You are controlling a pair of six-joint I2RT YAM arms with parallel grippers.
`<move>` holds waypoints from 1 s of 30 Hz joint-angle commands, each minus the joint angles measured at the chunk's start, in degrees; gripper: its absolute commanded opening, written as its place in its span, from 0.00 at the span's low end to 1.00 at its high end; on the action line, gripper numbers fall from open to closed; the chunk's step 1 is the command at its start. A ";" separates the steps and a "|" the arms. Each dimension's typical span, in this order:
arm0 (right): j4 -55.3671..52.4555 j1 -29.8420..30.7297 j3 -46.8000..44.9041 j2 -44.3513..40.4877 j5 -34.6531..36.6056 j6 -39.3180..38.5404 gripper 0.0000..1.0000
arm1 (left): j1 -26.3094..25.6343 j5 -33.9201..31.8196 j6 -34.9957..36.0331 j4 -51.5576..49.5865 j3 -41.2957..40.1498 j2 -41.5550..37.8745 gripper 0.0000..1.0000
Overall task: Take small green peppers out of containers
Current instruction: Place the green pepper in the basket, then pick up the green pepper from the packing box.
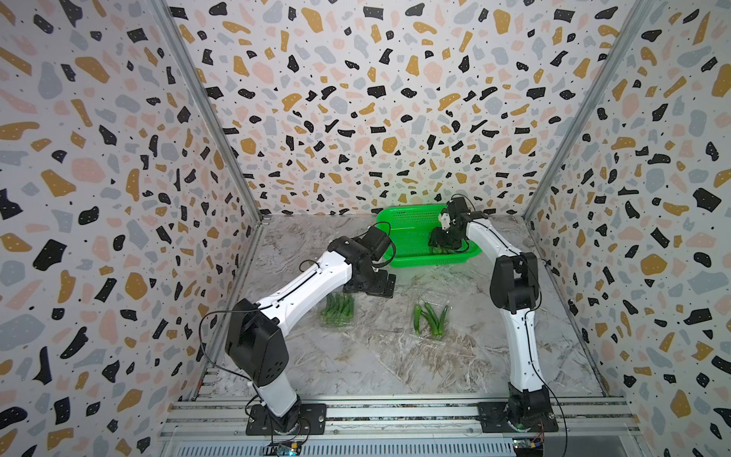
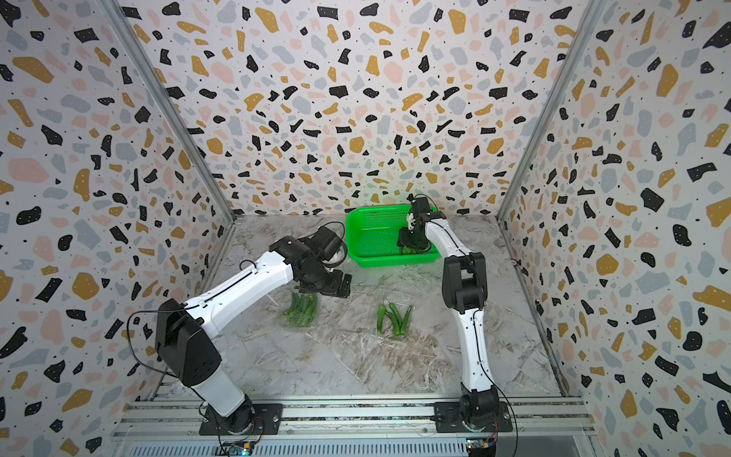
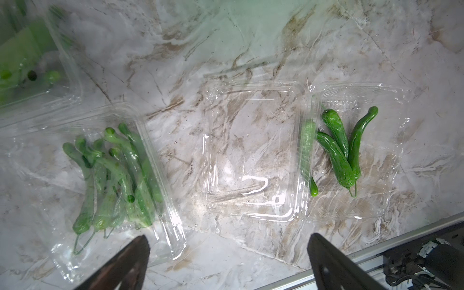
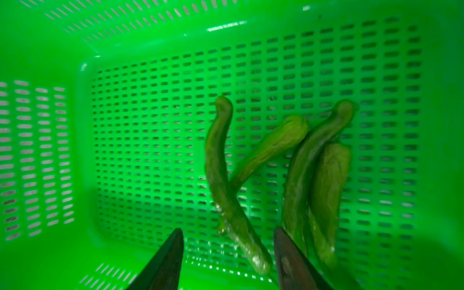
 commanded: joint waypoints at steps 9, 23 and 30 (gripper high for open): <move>-12.59 4.03 -12.34 -29.48 -1.35 -4.23 0.67 | 1.02 -0.56 -2.58 -0.66 2.46 -0.91 0.99; -3.33 18.83 -57.25 -48.47 -3.63 -2.16 0.60 | 1.31 0.90 -3.40 1.49 -3.67 -3.18 0.99; 3.32 19.87 -64.98 -44.95 -2.30 -3.08 0.44 | 1.31 1.40 -3.78 2.03 -5.01 -3.28 0.99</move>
